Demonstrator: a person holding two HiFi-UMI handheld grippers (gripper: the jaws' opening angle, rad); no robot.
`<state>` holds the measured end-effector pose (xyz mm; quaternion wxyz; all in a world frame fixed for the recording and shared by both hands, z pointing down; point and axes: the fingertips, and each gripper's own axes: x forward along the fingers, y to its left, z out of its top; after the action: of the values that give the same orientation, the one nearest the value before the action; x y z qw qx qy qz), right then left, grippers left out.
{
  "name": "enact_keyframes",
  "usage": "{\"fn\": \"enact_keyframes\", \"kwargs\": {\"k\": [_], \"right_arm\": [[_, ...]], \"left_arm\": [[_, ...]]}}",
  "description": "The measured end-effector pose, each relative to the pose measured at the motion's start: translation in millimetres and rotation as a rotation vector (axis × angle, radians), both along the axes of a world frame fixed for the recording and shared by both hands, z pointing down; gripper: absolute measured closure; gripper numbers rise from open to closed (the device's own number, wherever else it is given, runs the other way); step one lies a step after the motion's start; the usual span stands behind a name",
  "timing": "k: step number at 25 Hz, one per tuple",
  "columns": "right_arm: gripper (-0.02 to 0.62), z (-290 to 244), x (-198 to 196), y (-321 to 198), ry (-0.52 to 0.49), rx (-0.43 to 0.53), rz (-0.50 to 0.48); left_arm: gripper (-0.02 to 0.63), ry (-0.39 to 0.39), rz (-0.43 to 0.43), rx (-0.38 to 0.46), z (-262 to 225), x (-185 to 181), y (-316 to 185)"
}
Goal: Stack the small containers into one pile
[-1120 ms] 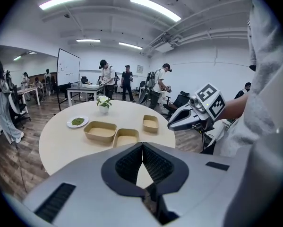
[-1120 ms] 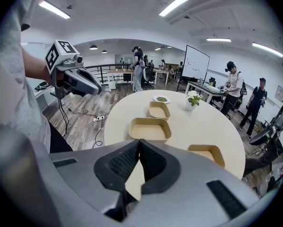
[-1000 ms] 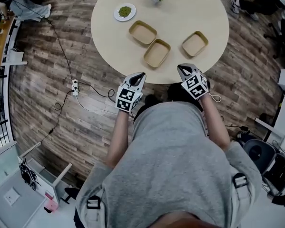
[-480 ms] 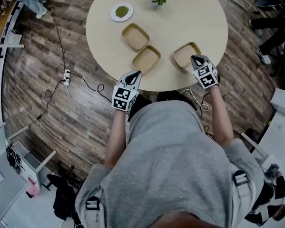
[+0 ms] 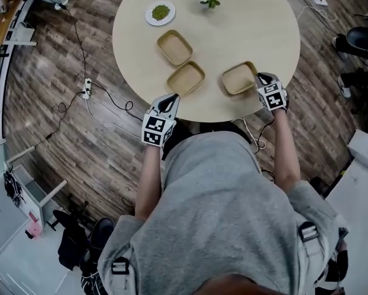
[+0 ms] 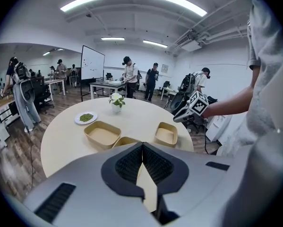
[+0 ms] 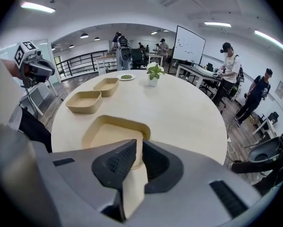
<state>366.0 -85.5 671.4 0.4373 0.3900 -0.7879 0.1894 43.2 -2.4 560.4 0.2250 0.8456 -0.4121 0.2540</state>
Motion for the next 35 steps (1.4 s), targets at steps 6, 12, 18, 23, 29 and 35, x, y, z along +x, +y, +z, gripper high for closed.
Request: {"fn": "enact_keyframes", "kwargs": {"k": [6,12,18,23,29,35], "right_arm": [[0.410,35,19,-10,-0.032,-0.073,0.025],[0.430,58,19,-18,-0.129,-0.154,0.158],[0.571,63,16,-23,-0.141,-0.179,0.280],[0.571,50,9,-19,-0.167,-0.182,0.345],[0.572,36,-5,-7,-0.211,-0.201,0.376],[0.572,30,-26,12,-0.193,-0.205,0.380]], "left_arm": [[0.588,-0.007,-0.023,-0.031,9,9,8],[0.588,-0.003,-0.011,-0.039,15,16,3],[0.588,0.007,0.010,-0.028,11,7,-7],[0.588,0.012,0.031,-0.039,13,-14,-15],[0.588,0.023,0.076,-0.017,7,-36,-35],[0.588,0.036,0.125,-0.015,8,-61,-42]]}}
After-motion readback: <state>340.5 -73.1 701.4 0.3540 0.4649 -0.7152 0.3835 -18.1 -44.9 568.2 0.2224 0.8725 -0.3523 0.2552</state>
